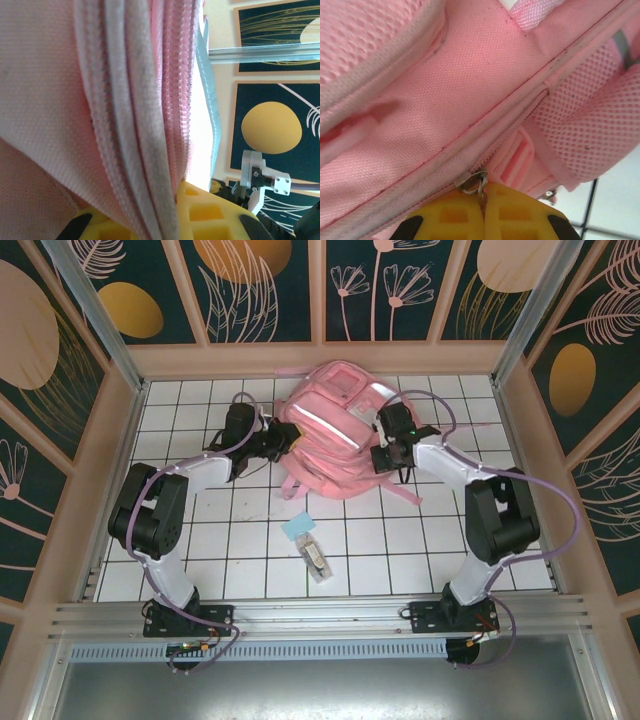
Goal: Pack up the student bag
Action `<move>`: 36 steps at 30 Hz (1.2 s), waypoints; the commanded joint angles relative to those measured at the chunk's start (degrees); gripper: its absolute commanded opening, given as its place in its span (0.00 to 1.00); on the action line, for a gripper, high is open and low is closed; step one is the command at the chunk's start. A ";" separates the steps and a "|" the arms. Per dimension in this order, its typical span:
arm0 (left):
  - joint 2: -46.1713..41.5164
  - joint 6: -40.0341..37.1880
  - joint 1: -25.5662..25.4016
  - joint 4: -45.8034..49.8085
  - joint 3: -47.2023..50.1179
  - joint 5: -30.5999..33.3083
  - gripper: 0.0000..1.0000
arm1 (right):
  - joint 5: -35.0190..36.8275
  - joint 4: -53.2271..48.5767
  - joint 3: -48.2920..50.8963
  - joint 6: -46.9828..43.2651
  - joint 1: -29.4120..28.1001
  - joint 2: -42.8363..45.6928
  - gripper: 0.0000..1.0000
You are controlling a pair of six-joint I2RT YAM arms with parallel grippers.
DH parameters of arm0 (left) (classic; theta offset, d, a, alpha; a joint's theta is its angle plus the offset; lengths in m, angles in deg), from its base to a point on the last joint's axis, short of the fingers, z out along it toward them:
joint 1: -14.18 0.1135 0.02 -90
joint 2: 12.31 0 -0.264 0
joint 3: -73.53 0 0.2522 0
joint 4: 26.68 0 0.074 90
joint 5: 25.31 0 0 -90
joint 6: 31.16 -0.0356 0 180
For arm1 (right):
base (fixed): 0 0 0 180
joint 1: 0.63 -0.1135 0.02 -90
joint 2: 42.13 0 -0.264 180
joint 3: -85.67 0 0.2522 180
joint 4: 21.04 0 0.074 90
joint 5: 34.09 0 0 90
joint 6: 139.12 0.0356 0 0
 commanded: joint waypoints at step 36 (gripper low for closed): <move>1.70 -19.89 4.75 15.38 -10.00 -5.83 0.00 | -40.63 33.69 4.47 10.71 4.76 -2.41 0.75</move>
